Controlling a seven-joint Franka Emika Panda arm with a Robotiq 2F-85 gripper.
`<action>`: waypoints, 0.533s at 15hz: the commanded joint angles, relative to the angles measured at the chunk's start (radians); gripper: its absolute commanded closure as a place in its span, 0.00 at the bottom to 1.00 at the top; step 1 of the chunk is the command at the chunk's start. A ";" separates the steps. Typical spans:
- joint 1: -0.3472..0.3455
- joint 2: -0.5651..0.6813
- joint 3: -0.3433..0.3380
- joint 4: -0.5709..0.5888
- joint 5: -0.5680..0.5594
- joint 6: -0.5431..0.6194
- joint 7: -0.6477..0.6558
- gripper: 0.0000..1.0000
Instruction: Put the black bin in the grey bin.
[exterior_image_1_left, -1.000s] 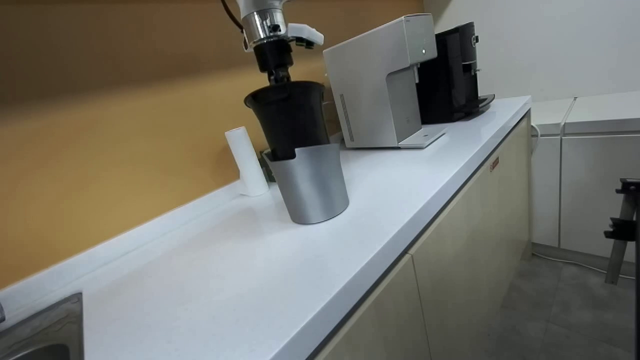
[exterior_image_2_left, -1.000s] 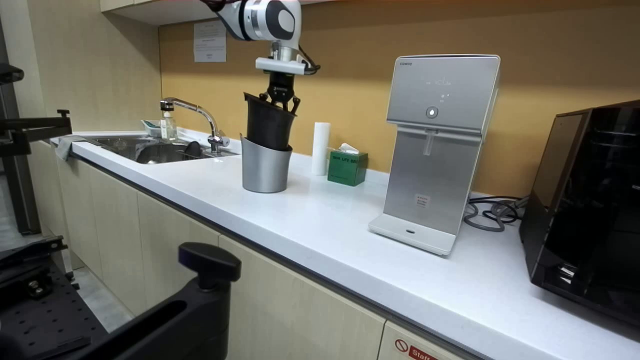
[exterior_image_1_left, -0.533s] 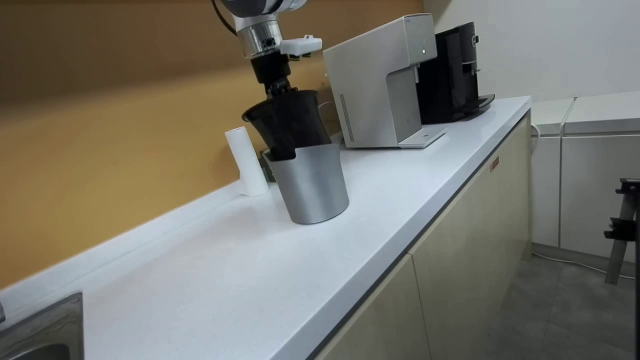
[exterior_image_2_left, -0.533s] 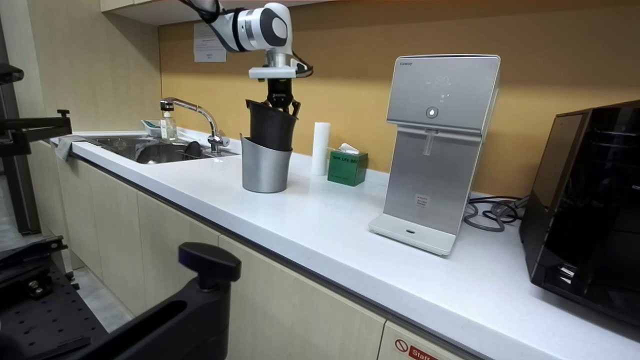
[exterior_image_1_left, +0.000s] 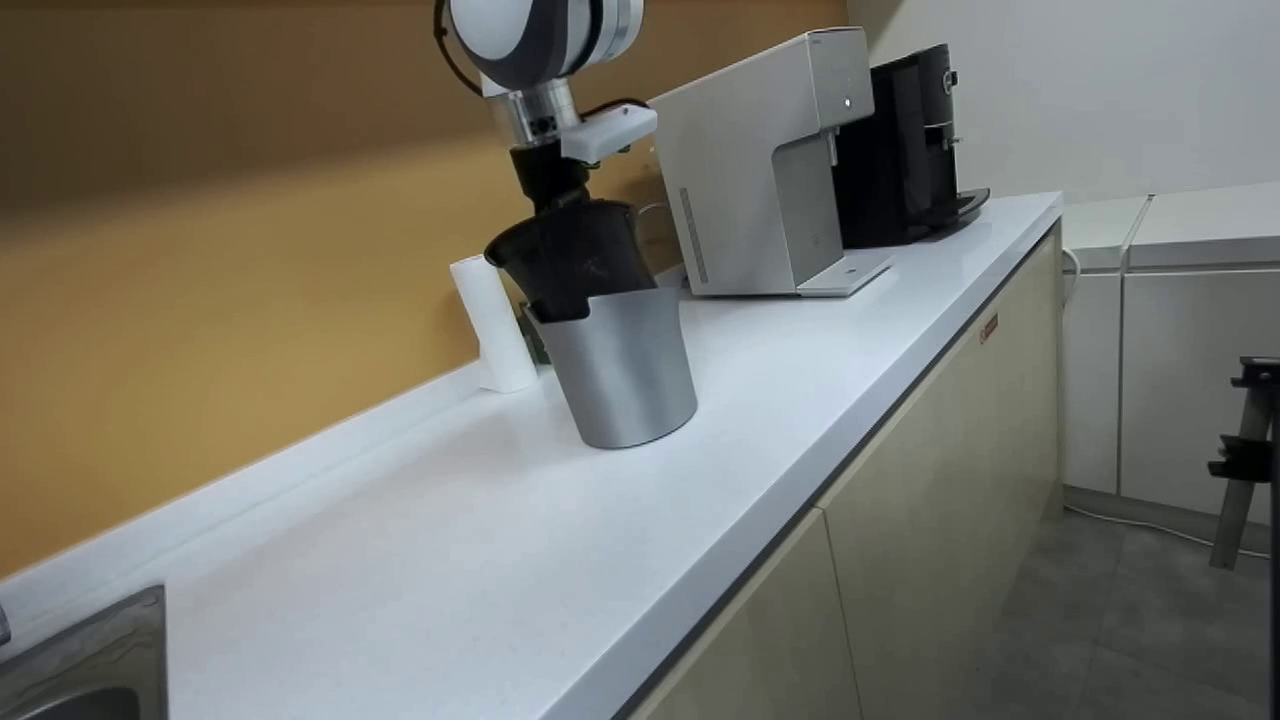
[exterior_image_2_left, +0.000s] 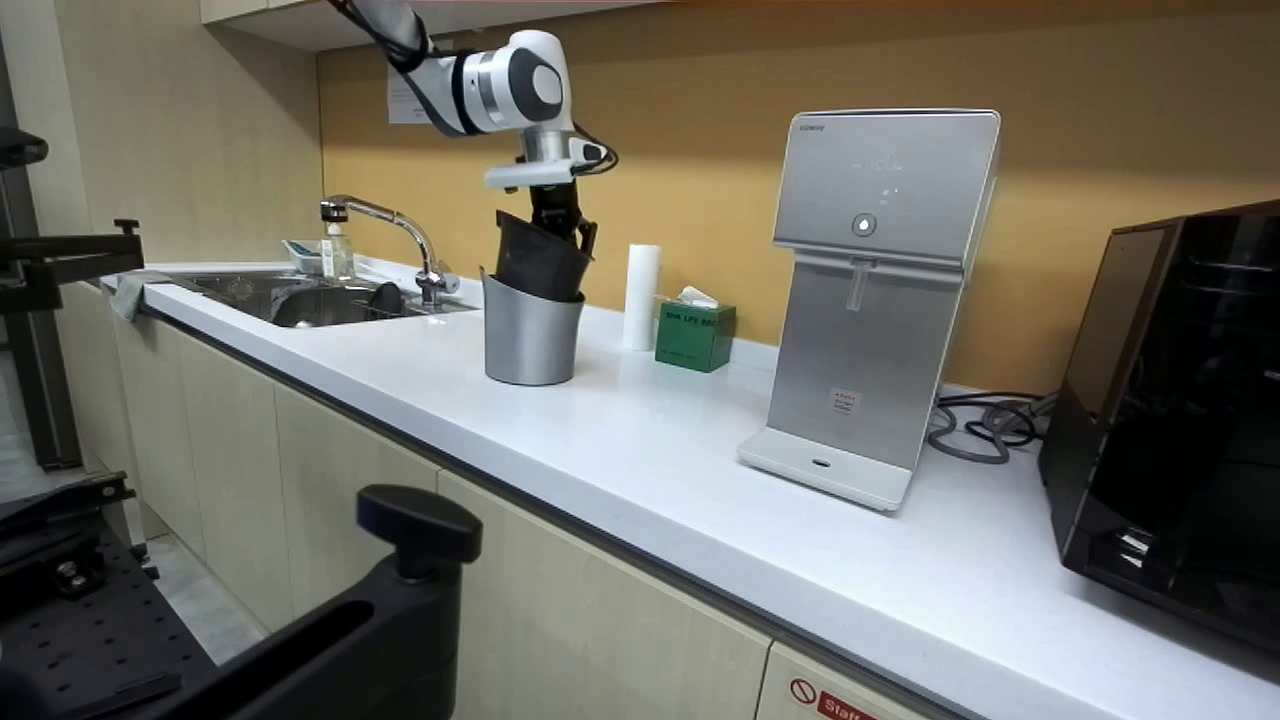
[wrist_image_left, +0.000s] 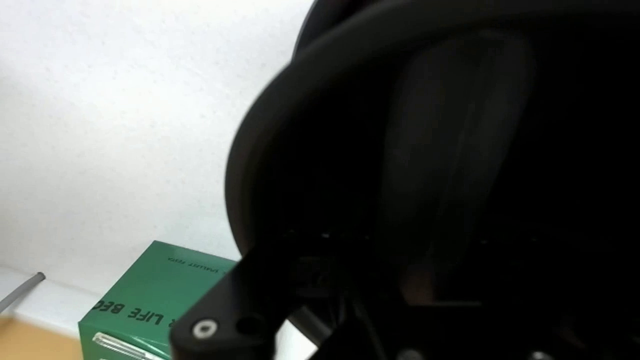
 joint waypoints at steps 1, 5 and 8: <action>0.014 -0.066 -0.018 -0.075 -0.024 0.068 0.072 0.98; 0.020 -0.108 -0.022 -0.116 -0.051 0.125 0.077 0.98; 0.012 -0.136 -0.017 -0.157 -0.055 0.190 0.069 0.98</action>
